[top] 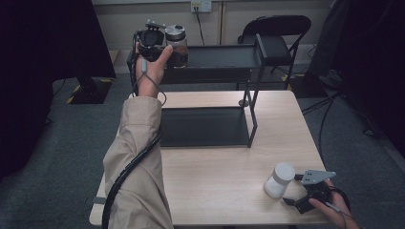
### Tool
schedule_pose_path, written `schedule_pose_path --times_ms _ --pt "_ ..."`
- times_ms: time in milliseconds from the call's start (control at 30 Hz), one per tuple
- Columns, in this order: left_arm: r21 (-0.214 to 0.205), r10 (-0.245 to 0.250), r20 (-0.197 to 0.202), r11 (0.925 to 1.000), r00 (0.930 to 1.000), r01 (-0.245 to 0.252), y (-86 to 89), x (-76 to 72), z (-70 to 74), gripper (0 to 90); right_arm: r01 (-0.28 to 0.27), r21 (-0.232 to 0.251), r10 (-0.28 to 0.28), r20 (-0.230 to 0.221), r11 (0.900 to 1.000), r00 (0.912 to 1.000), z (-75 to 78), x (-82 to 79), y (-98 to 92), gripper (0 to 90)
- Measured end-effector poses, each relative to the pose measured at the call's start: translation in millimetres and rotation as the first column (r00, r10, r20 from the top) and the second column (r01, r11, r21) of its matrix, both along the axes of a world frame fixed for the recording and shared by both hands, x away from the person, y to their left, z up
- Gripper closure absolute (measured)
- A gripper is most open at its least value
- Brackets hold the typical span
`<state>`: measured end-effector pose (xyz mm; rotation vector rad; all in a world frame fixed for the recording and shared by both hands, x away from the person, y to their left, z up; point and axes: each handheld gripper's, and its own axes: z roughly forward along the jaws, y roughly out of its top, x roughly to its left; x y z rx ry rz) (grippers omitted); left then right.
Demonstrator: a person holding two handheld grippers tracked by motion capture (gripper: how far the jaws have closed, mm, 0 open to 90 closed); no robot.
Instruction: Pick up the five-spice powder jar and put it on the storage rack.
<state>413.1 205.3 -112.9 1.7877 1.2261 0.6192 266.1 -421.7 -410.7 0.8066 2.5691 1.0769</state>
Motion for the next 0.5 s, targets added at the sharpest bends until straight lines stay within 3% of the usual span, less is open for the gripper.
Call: schedule_pose_path --times_ms 400,500 --pt "-0.012 -0.028 0.003 0.9995 0.9996 0.028 1.9 -14.9 -21.7 2.8 0.0 0.0 0.0 0.0 1.0 1.0 0.0 0.0 0.0 0.0" --pt "-0.006 -0.034 0.024 0.9994 0.9991 0.034 0.6 -20.2 -27.7 2.8 0.0 0.0 0.0 0.0 1.0 1.0 0.0 0.0 0.0 0.0"
